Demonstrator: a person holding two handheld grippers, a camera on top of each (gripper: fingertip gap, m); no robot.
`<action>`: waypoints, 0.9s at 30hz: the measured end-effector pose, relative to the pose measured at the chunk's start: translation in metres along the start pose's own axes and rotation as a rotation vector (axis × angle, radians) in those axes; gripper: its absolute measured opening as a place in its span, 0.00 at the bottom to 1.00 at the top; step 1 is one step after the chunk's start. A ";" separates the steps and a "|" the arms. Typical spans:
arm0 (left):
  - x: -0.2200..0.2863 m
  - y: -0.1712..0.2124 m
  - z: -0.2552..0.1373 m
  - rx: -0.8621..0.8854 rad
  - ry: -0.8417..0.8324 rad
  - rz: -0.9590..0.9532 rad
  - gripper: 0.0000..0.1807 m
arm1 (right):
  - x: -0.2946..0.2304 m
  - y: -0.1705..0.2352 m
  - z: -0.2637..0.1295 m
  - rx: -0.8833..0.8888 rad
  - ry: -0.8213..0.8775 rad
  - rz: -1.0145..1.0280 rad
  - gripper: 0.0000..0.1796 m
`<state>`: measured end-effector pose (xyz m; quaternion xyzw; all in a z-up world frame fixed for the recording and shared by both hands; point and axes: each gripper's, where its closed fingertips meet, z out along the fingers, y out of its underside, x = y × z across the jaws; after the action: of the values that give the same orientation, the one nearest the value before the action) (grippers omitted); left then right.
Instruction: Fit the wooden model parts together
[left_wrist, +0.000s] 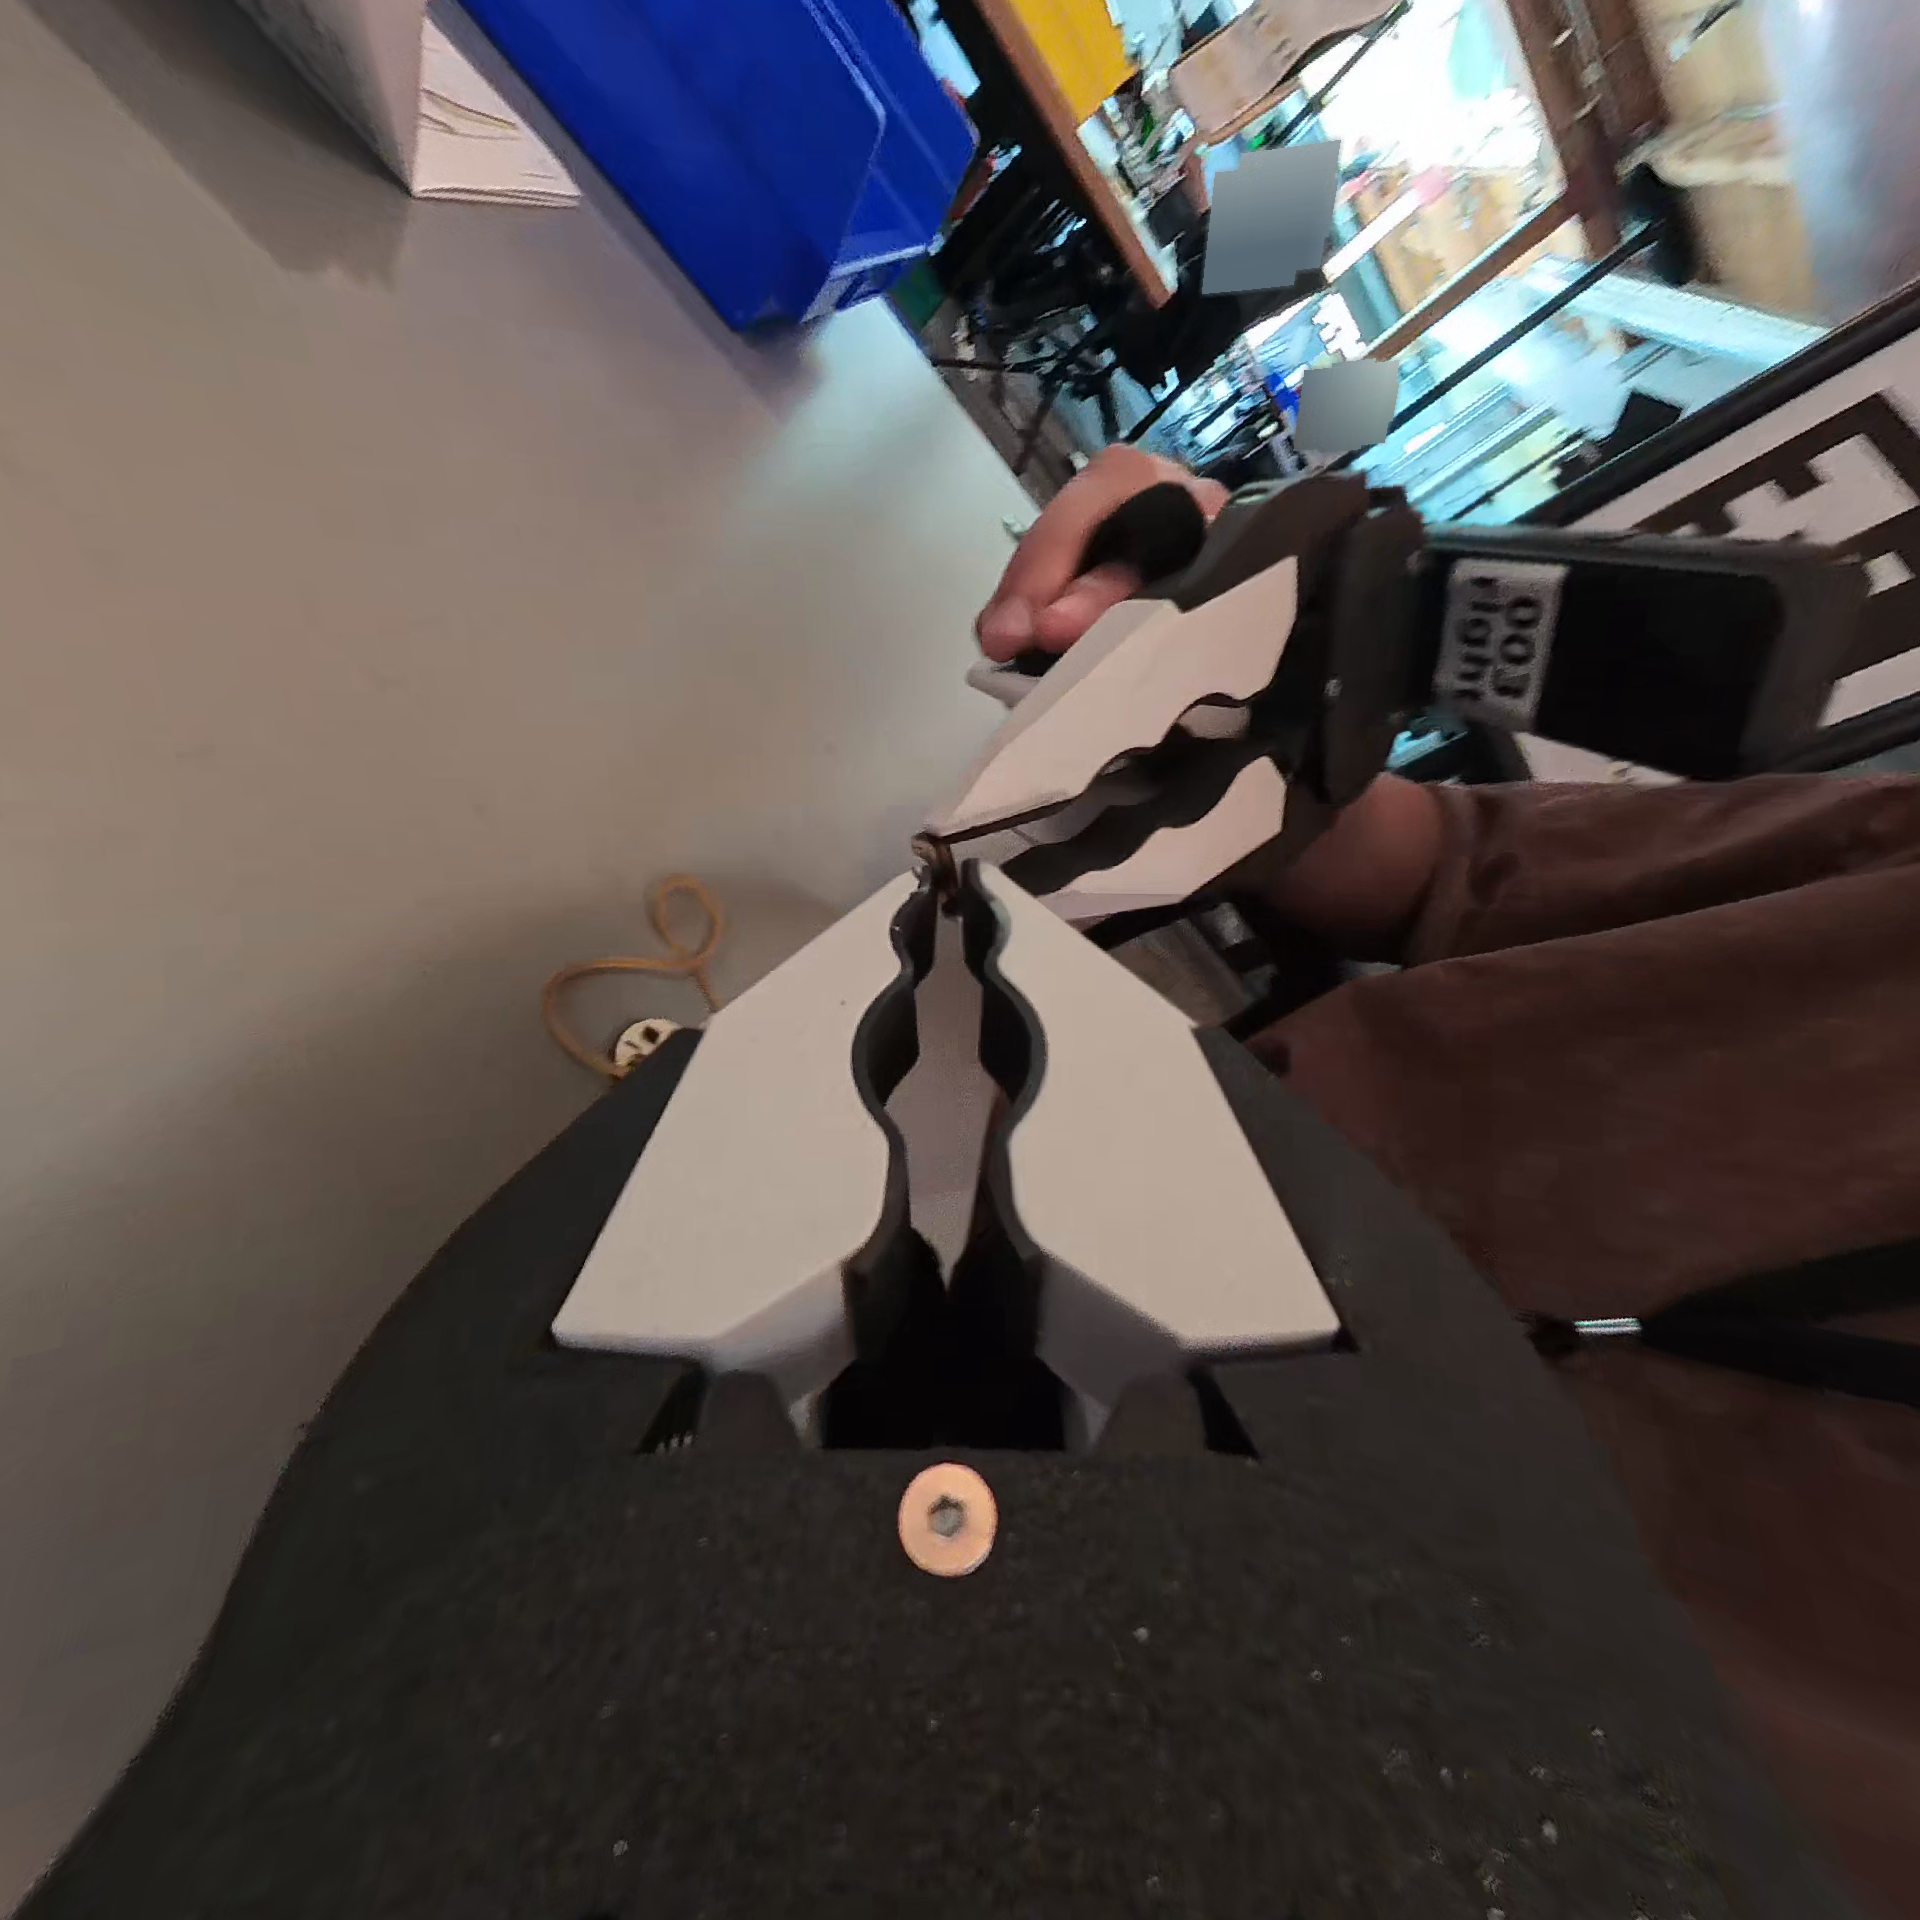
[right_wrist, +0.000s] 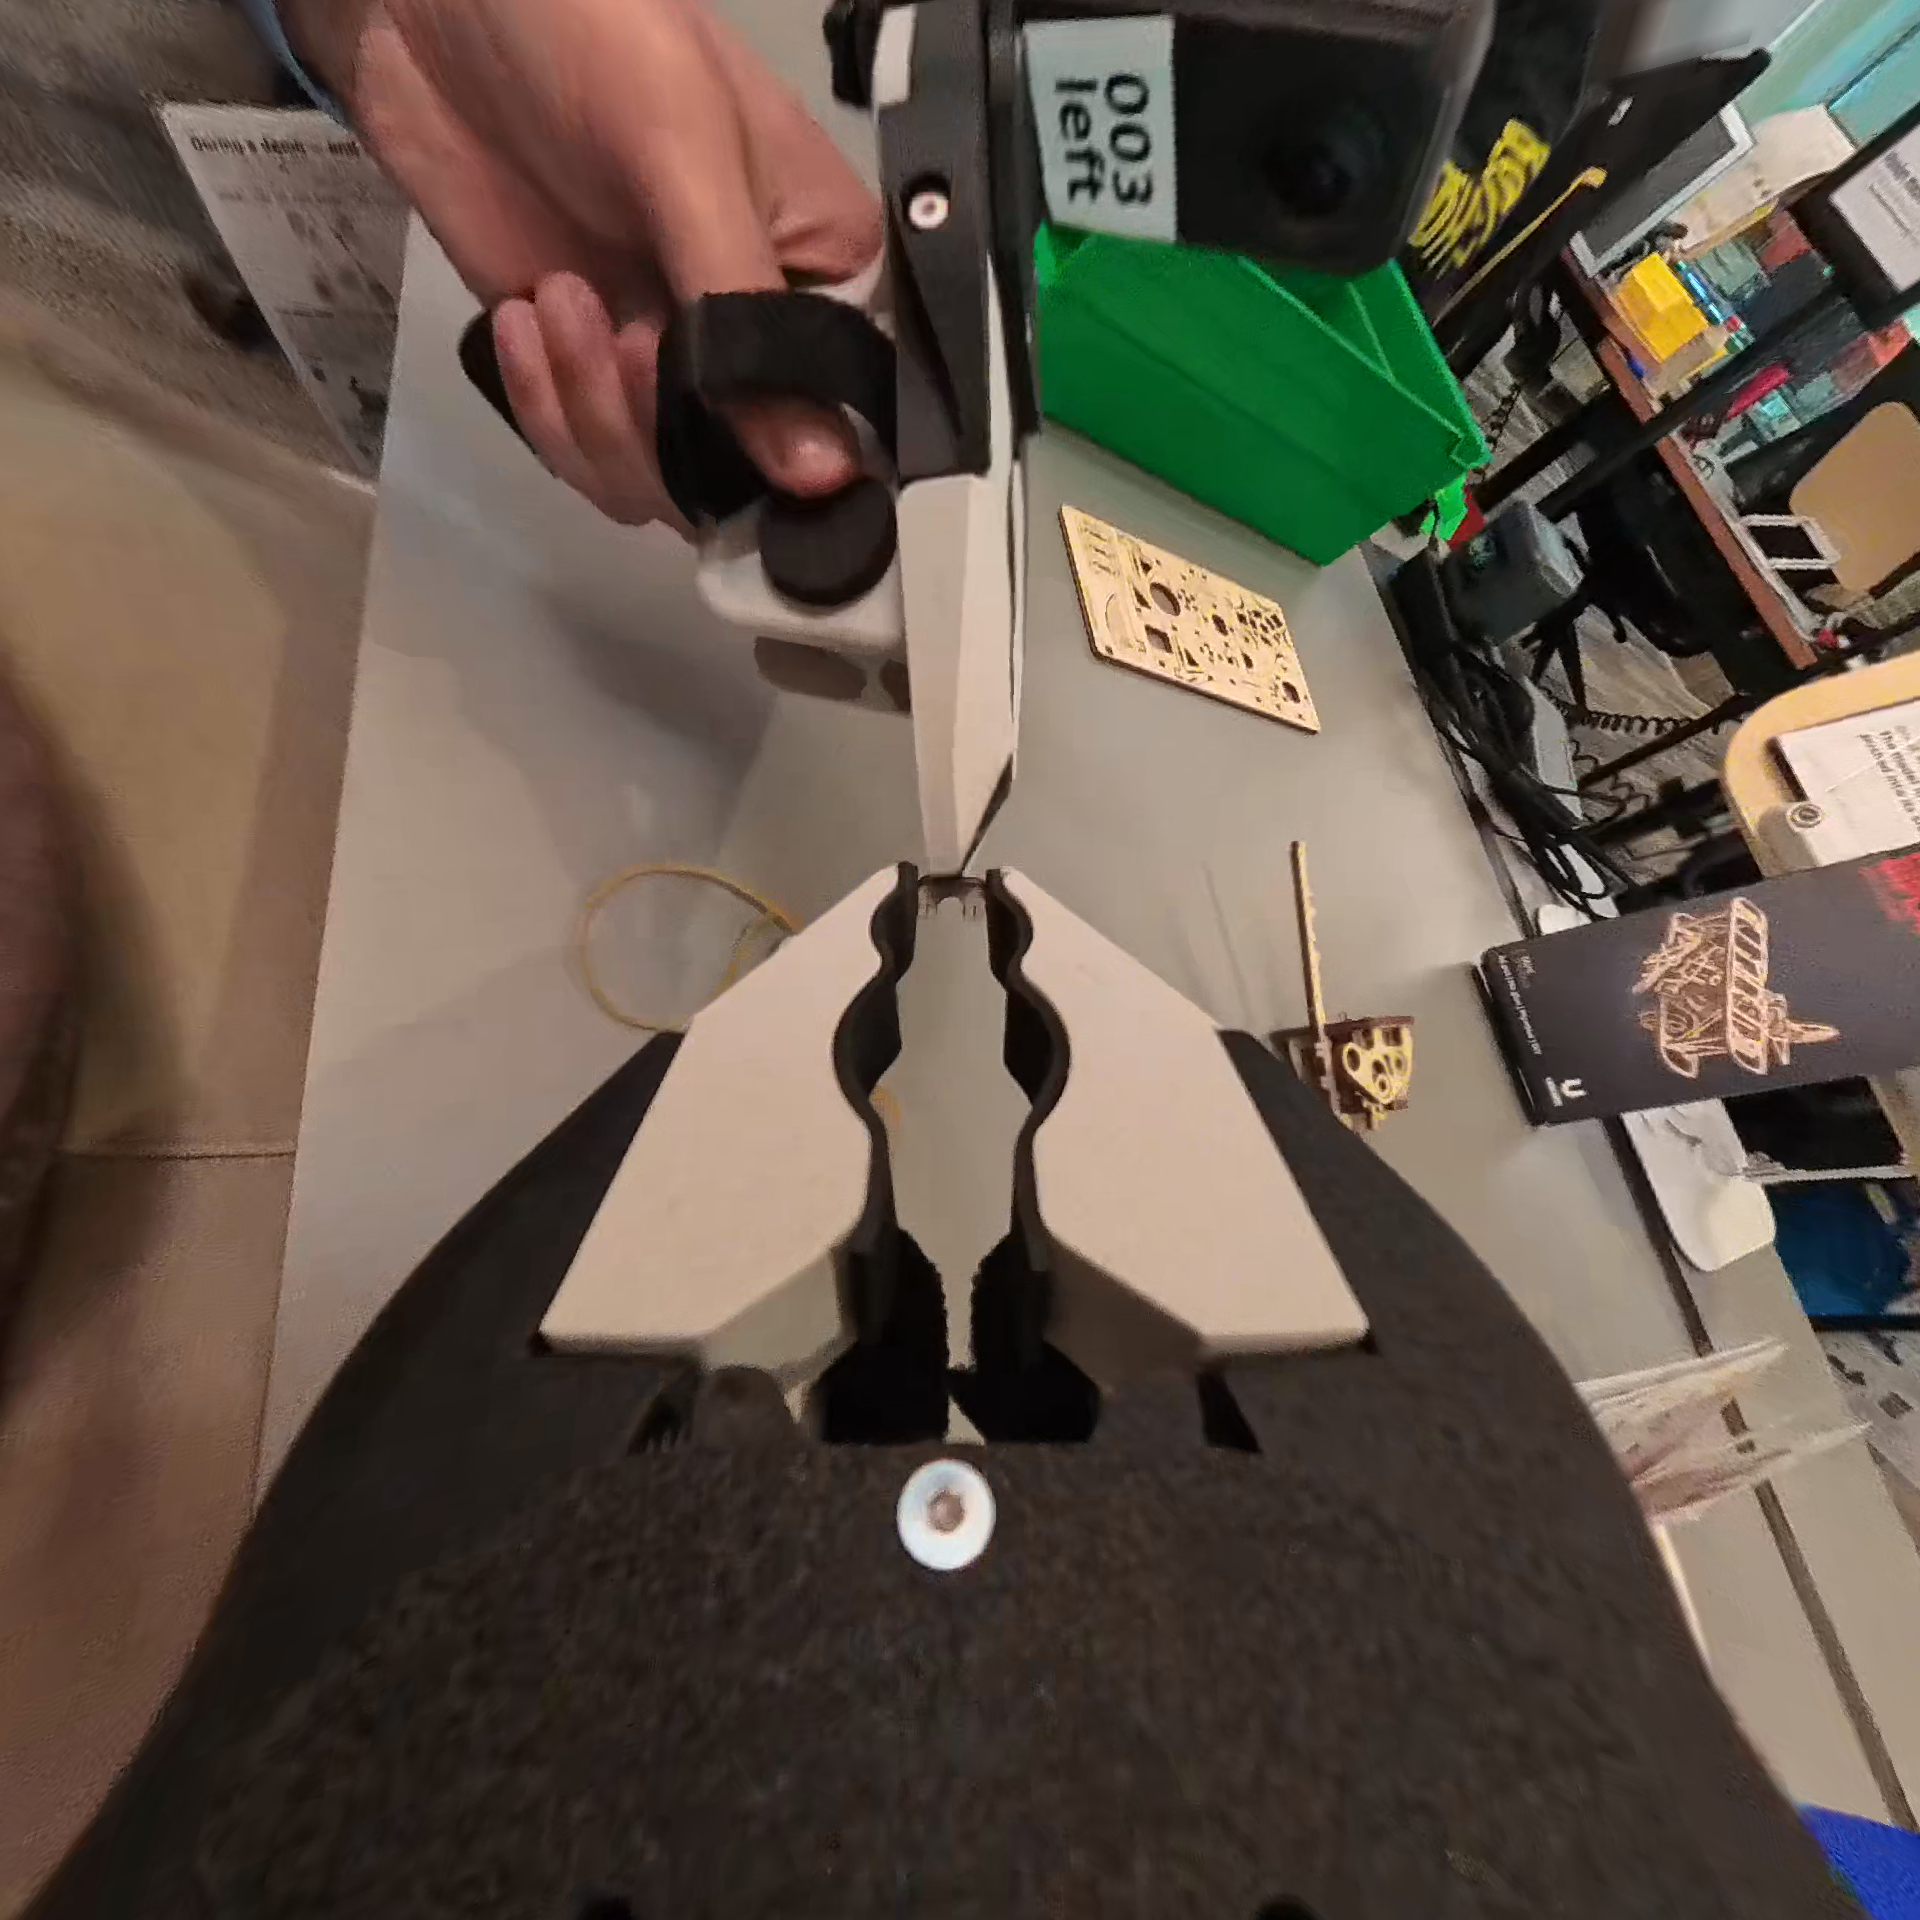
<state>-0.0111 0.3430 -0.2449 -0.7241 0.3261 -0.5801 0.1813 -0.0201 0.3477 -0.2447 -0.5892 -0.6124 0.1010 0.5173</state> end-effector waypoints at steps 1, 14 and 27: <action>-0.002 0.001 0.000 -0.011 -0.023 0.023 0.00 | -0.001 0.001 0.001 -0.014 -0.001 0.001 0.07; -0.009 0.002 0.004 -0.022 -0.104 0.055 0.03 | 0.000 0.006 0.007 -0.065 0.027 -0.039 0.07; -0.046 0.009 -0.032 -0.111 -0.418 0.182 0.01 | -0.023 0.033 0.002 -0.087 -0.220 0.270 0.18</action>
<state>-0.0492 0.3717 -0.2755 -0.8050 0.3766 -0.3799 0.2564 -0.0065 0.3385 -0.2816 -0.6735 -0.5843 0.2069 0.4027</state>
